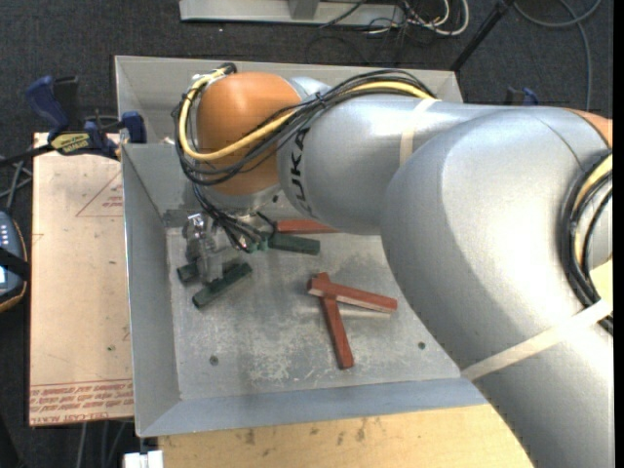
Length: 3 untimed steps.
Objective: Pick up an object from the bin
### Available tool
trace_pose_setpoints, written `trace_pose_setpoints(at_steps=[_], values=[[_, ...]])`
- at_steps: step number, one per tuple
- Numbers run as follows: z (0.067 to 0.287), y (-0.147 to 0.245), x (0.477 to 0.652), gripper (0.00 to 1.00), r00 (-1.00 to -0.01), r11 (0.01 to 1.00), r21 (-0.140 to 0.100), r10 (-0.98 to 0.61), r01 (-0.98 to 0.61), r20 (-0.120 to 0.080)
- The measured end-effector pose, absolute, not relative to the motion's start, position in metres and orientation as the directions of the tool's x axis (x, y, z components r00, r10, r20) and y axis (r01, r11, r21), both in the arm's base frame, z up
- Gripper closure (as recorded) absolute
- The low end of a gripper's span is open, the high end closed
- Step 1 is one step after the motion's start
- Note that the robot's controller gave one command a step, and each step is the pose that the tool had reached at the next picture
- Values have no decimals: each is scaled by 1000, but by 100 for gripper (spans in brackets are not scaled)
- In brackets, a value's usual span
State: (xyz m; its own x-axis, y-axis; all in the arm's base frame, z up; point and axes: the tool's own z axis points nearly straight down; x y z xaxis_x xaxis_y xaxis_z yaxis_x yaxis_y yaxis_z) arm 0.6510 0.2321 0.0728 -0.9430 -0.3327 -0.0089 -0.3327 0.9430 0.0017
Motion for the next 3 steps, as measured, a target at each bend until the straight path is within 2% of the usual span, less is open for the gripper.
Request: trace_pose_setpoints(at_steps=[2, 3], values=[[75, 237, 654, 100, -941, 941, 2, -337, -337, -5], [87, 235, 645, 100, -937, 937, 2, -350, -350, -2]])
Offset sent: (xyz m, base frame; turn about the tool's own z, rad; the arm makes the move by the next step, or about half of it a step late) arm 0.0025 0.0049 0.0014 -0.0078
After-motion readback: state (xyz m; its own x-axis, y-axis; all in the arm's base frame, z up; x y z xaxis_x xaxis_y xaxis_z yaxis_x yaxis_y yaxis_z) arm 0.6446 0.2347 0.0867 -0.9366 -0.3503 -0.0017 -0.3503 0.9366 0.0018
